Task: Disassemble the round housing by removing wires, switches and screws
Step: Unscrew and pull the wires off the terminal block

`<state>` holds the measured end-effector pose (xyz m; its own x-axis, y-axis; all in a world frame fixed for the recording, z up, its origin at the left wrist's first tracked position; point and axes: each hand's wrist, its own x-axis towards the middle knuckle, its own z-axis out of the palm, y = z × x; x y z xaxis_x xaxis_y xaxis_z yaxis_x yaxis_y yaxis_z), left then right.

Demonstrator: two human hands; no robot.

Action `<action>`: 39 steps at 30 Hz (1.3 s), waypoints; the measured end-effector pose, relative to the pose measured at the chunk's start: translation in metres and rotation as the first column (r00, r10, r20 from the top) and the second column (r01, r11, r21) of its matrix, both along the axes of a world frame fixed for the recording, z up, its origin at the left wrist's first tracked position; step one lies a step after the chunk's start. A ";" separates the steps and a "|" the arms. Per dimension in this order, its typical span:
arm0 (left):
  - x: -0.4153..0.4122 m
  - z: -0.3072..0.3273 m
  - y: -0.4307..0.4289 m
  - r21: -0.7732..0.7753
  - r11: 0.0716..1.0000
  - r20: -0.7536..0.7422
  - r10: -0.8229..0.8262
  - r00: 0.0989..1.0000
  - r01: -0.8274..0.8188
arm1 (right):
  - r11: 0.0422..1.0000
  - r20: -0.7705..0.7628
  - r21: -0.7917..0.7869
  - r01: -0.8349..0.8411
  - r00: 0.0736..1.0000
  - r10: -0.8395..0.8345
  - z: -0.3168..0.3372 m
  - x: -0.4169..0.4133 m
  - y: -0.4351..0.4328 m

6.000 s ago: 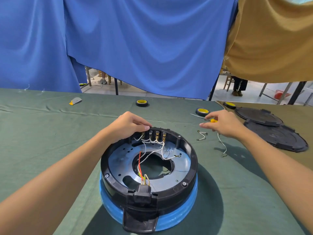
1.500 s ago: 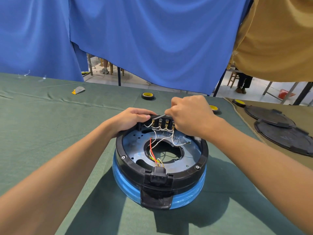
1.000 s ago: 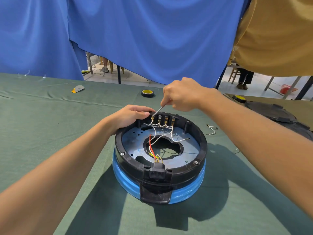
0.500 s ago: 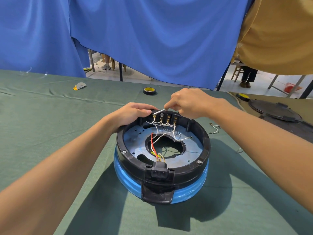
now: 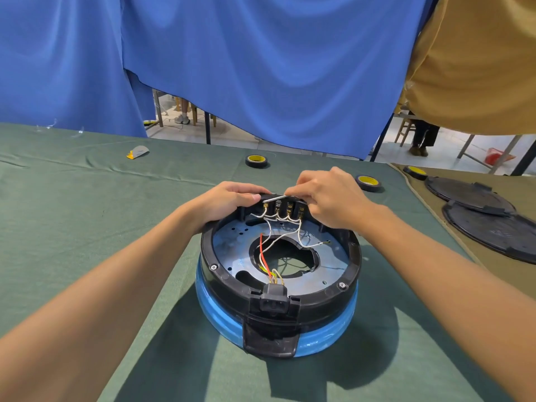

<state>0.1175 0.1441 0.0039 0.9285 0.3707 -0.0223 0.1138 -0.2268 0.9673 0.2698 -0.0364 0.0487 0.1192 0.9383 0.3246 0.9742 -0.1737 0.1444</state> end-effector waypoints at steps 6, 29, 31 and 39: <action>0.001 -0.002 0.003 0.009 1.000 -0.001 0.007 1.000 -0.007 | 0.995 0.098 0.088 0.041 0.994 -0.049 -0.011 -0.005 -0.015; -0.002 0.004 -0.003 0.008 1.000 -0.015 0.011 1.000 -0.011 | 1.000 0.041 -0.014 0.004 0.999 -0.004 -0.006 -0.009 -0.008; -0.003 0.005 -0.004 0.001 1.000 -0.018 0.005 1.000 -0.005 | 1.000 0.043 0.002 -0.006 0.999 0.006 -0.008 -0.011 -0.007; -0.004 0.005 -0.005 -0.030 1.000 -0.005 -0.003 1.000 0.003 | 0.989 -0.162 0.143 -0.024 0.986 0.047 -0.005 -0.019 -0.014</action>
